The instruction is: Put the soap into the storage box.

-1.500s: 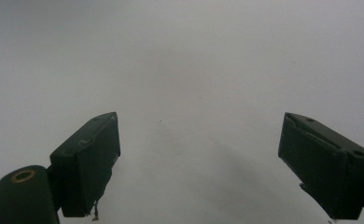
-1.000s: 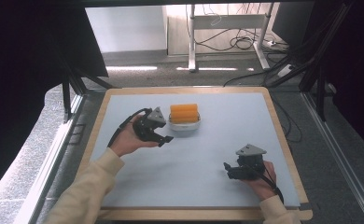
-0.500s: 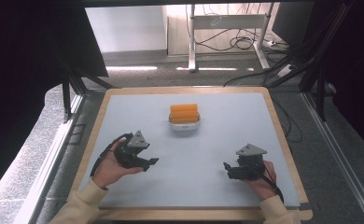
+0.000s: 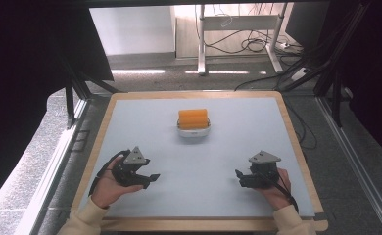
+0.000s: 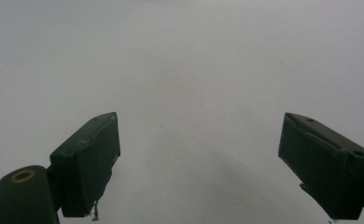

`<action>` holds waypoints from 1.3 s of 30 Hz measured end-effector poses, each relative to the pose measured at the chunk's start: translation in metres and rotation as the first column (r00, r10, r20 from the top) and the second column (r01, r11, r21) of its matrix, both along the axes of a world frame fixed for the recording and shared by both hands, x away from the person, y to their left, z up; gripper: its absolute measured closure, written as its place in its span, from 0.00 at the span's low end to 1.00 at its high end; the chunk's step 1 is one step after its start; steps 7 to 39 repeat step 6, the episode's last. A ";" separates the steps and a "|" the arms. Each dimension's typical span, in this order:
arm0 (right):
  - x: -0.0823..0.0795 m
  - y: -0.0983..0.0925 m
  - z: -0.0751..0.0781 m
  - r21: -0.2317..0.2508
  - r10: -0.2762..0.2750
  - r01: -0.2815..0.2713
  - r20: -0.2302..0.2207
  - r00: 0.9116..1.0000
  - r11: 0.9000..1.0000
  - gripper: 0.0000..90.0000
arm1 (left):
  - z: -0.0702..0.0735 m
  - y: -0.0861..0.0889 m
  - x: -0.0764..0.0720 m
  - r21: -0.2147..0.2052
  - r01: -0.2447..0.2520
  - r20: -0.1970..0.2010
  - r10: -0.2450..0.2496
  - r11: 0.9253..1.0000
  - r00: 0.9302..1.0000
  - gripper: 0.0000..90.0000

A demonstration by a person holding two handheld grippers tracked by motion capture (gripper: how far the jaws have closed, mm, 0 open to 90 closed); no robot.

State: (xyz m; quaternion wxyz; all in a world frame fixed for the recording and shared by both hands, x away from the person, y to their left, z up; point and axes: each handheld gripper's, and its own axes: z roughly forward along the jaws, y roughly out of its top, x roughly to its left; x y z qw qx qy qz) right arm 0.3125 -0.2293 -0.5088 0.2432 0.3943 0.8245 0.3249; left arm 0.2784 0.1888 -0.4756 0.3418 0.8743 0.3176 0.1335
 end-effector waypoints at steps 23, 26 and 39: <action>-0.001 -0.001 0.002 0.008 -0.006 0.006 0.015 1.000 1.000 0.15 | 0.003 0.005 -0.001 -0.012 -0.014 0.002 0.014 1.000 1.000 0.40; -0.001 -0.001 0.002 0.008 -0.006 0.006 0.015 1.000 1.000 0.15 | 0.003 0.005 -0.001 -0.012 -0.014 0.002 0.014 1.000 1.000 0.40; -0.001 -0.001 0.002 0.008 -0.006 0.006 0.015 1.000 1.000 0.15 | 0.003 0.005 -0.001 -0.012 -0.014 0.002 0.014 1.000 1.000 0.40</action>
